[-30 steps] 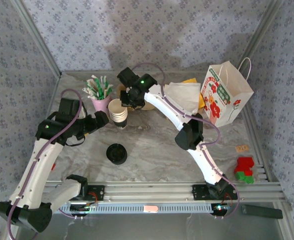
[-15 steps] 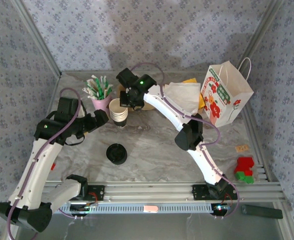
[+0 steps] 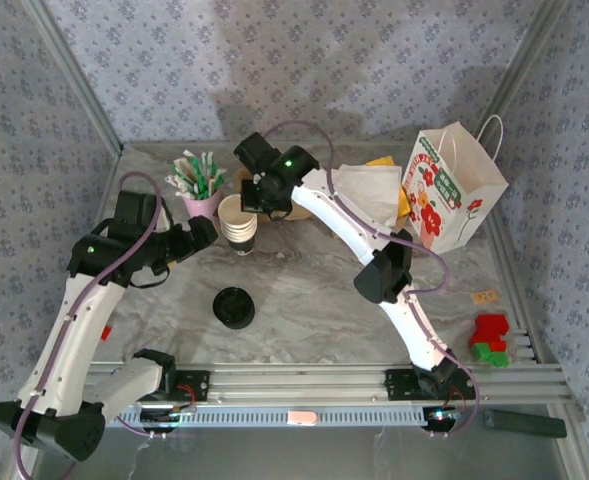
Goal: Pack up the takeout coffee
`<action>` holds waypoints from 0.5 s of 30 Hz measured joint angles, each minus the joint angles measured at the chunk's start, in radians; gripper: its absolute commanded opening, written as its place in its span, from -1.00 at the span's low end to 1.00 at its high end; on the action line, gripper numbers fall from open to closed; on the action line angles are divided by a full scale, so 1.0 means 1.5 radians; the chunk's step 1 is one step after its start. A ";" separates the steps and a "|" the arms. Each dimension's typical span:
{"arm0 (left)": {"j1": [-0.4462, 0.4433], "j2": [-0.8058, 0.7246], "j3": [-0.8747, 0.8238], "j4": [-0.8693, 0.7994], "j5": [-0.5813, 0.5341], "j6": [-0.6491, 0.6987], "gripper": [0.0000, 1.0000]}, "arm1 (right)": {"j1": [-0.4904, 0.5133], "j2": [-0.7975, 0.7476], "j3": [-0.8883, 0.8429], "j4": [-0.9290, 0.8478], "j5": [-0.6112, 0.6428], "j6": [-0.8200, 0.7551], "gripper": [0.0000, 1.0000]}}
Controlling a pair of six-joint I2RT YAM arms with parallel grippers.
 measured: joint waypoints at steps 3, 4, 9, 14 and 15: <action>0.000 0.000 0.001 -0.001 0.000 0.000 0.99 | 0.000 -0.017 -0.009 -0.001 -0.001 0.000 -0.97; 0.000 0.000 0.001 -0.001 0.000 0.000 0.99 | 0.000 -0.024 -0.016 -0.001 -0.003 0.000 -0.97; 0.000 -0.002 -0.009 0.010 -0.003 -0.001 0.99 | 0.000 -0.057 -0.073 0.005 -0.016 0.001 -0.98; 0.010 -0.004 -0.061 0.048 0.006 -0.003 0.99 | 0.000 -0.066 -0.112 0.010 -0.025 0.004 -0.98; 0.016 -0.004 -0.074 0.058 0.013 -0.005 0.98 | 0.000 -0.066 -0.119 0.013 -0.026 0.006 -0.99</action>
